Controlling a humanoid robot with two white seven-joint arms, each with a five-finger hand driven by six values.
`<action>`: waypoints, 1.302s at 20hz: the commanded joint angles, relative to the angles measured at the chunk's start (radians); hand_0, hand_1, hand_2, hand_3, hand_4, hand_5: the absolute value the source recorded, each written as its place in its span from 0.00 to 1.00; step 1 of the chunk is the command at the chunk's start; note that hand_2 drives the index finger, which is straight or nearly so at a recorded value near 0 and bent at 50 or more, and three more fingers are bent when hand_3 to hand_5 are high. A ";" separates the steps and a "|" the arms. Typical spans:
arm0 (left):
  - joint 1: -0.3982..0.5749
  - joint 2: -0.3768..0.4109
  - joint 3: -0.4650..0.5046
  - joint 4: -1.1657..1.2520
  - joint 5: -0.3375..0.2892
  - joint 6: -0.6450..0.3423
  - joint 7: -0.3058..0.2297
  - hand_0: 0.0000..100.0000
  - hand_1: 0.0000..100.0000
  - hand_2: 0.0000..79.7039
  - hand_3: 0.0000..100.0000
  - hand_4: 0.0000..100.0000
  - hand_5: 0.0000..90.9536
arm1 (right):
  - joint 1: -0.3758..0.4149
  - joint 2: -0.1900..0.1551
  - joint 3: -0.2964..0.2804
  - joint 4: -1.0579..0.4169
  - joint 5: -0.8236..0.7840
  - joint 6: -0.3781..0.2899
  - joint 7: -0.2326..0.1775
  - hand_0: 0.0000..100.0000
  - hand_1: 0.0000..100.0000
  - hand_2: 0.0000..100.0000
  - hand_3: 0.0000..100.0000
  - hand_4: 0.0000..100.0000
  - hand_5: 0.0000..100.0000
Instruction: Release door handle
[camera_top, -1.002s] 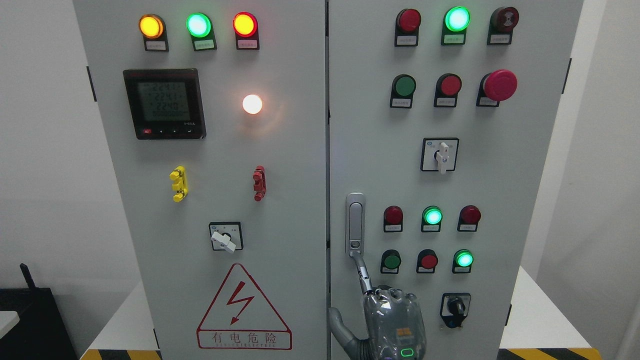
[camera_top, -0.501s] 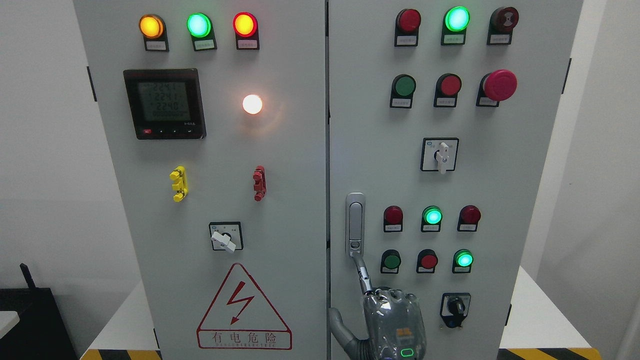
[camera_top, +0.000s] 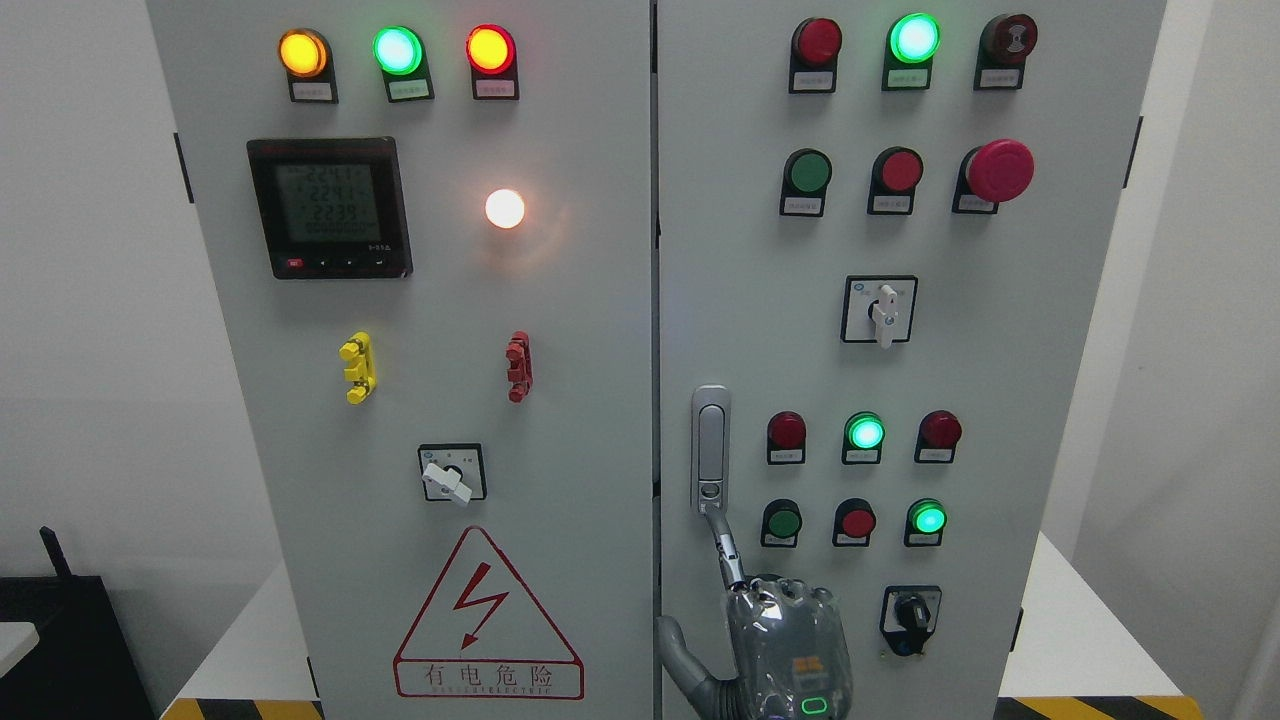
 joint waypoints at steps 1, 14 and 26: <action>0.001 0.000 0.011 0.017 0.000 0.001 0.000 0.12 0.39 0.00 0.00 0.00 0.00 | 0.001 0.001 0.000 0.002 0.000 0.000 0.000 0.34 0.28 0.00 1.00 1.00 1.00; 0.001 0.000 0.011 0.017 0.000 0.001 0.000 0.12 0.39 0.00 0.00 0.00 0.00 | -0.013 -0.001 0.000 -0.009 -0.002 -0.005 -0.008 0.34 0.28 0.00 1.00 0.96 1.00; -0.001 0.000 0.011 0.017 0.000 -0.001 0.000 0.12 0.39 0.00 0.00 0.00 0.00 | 0.036 0.005 -0.005 -0.069 -0.006 -0.080 -0.080 0.38 0.29 0.30 0.92 0.86 0.90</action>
